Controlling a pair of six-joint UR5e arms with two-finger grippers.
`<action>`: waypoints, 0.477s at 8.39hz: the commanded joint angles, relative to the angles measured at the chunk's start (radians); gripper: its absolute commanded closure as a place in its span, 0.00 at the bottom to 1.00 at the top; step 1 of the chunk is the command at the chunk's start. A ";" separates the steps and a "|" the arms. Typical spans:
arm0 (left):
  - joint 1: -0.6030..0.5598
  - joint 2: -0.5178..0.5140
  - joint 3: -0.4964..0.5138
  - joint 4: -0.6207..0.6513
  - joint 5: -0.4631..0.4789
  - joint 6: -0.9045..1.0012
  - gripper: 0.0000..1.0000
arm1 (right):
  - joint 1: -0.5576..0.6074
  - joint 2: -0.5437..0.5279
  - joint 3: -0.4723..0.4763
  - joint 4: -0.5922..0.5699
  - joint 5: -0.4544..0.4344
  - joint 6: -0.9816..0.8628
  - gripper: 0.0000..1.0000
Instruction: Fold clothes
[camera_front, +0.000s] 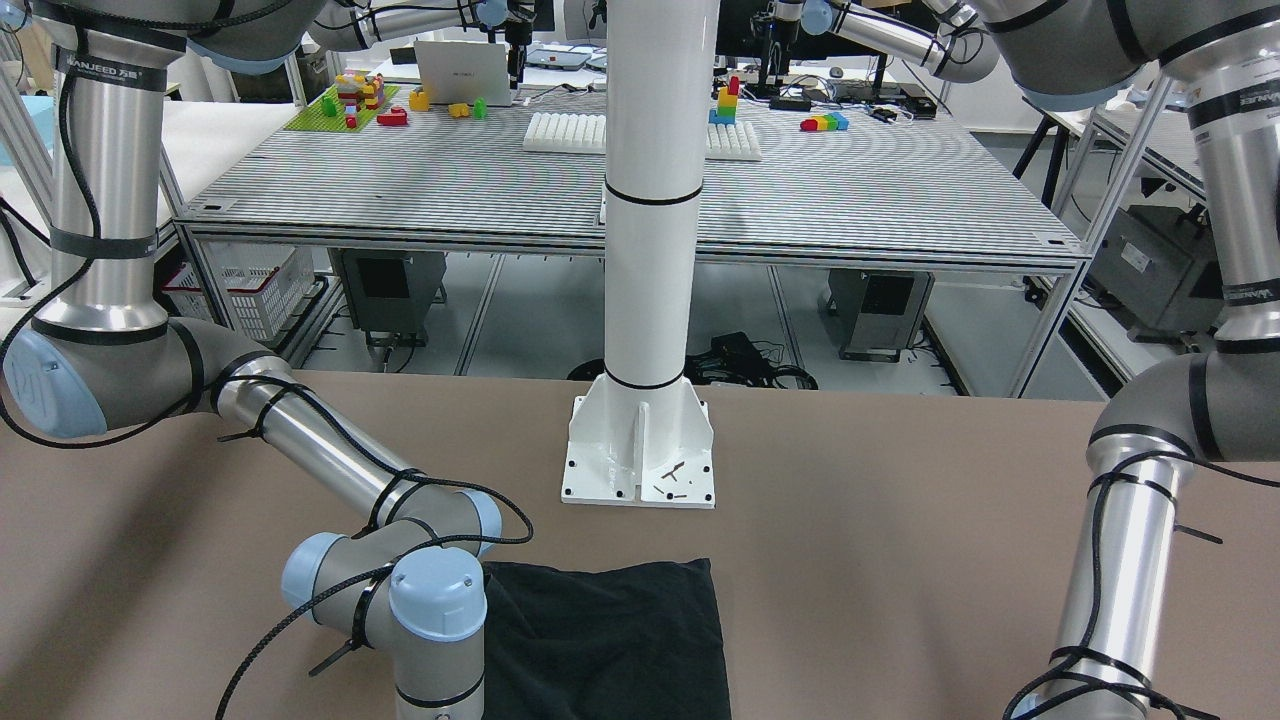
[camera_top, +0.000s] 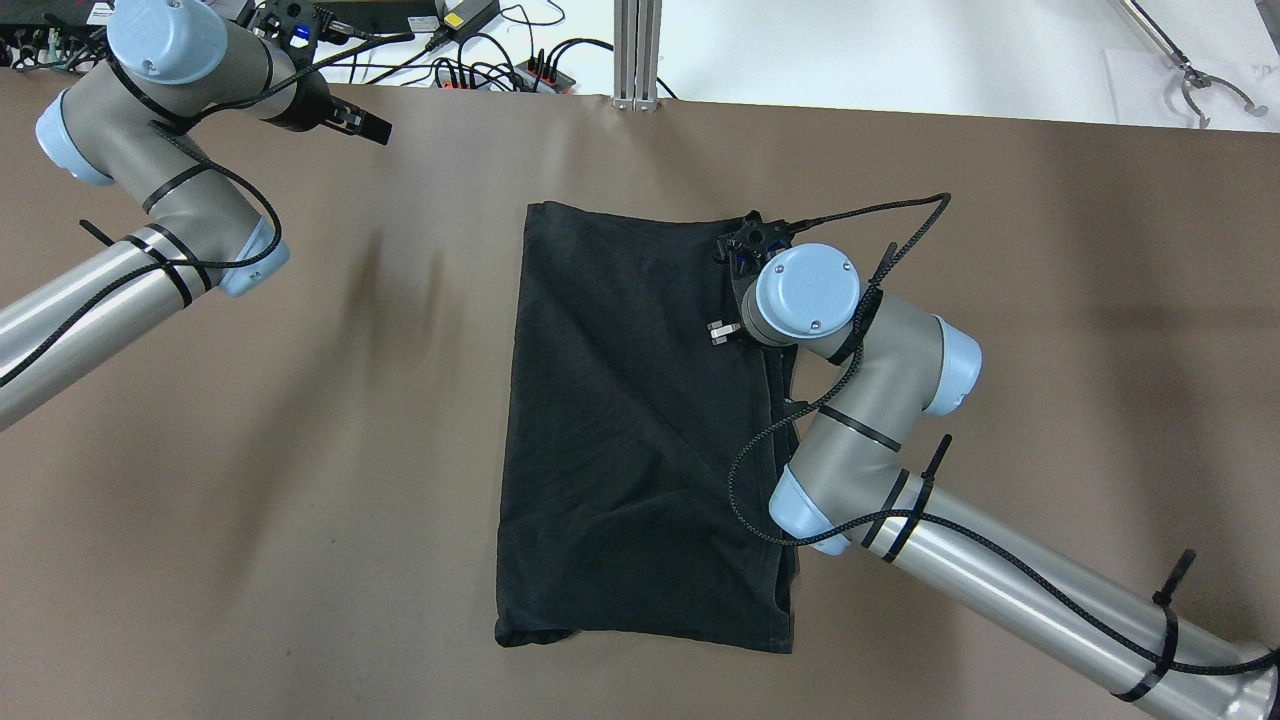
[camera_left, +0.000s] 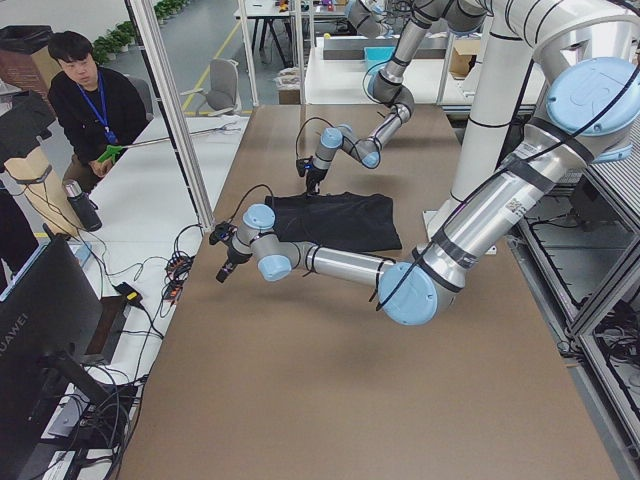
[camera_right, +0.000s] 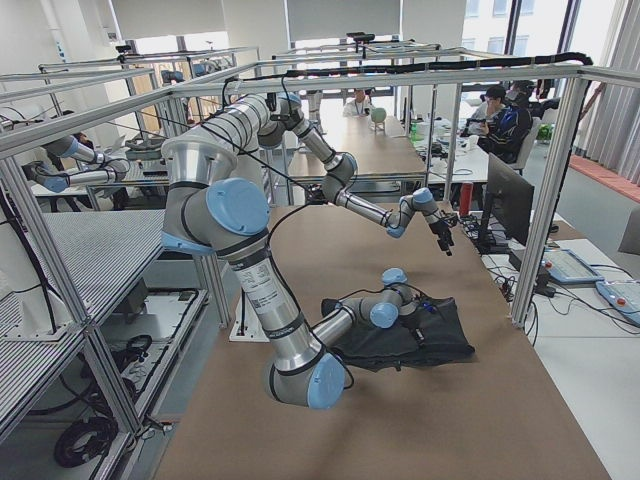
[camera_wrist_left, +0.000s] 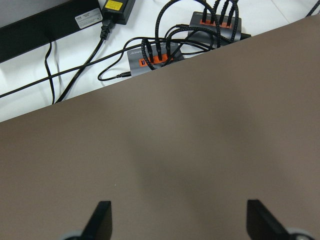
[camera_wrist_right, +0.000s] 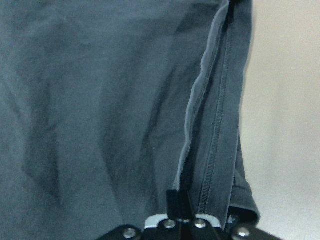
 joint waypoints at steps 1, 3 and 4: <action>0.000 0.002 0.000 0.000 0.000 0.000 0.05 | 0.010 0.001 -0.001 0.001 0.003 -0.014 1.00; 0.002 0.003 0.000 -0.002 0.000 0.000 0.05 | 0.071 -0.007 -0.002 -0.002 0.068 -0.082 1.00; 0.002 0.003 -0.002 -0.002 0.000 0.000 0.05 | 0.080 -0.012 -0.022 0.000 0.069 -0.100 1.00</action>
